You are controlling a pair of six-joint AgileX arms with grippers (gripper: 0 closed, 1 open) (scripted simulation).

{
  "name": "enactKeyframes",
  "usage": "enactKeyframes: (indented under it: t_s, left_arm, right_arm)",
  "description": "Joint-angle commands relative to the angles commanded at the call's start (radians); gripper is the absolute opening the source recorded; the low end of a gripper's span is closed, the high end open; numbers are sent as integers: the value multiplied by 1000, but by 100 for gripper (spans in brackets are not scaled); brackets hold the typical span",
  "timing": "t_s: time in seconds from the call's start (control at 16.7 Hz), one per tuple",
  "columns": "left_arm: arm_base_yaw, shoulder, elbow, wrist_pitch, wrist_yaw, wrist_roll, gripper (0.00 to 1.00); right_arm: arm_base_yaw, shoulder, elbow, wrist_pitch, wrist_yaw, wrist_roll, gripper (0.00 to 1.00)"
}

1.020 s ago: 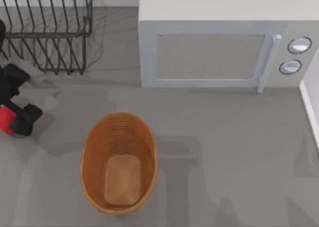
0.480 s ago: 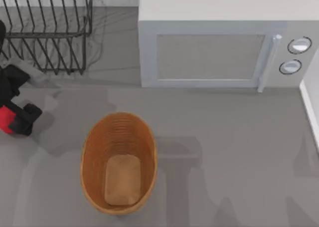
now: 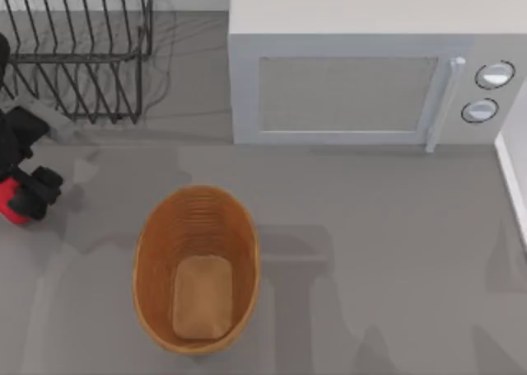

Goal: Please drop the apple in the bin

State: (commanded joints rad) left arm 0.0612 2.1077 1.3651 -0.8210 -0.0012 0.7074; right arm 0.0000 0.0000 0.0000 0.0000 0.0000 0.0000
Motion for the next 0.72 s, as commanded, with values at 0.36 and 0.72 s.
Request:
enactKeyframes:
  t_s: [0.36, 0.72]
  left_arm:
    - [0, 0, 0, 0, 0, 0, 0]
    - [-5, -40, 110, -133, 15, -7, 0]
  right_arm:
    - [0, 0, 0, 0, 0, 0, 100]
    - [0, 0, 0, 0, 0, 0, 100]
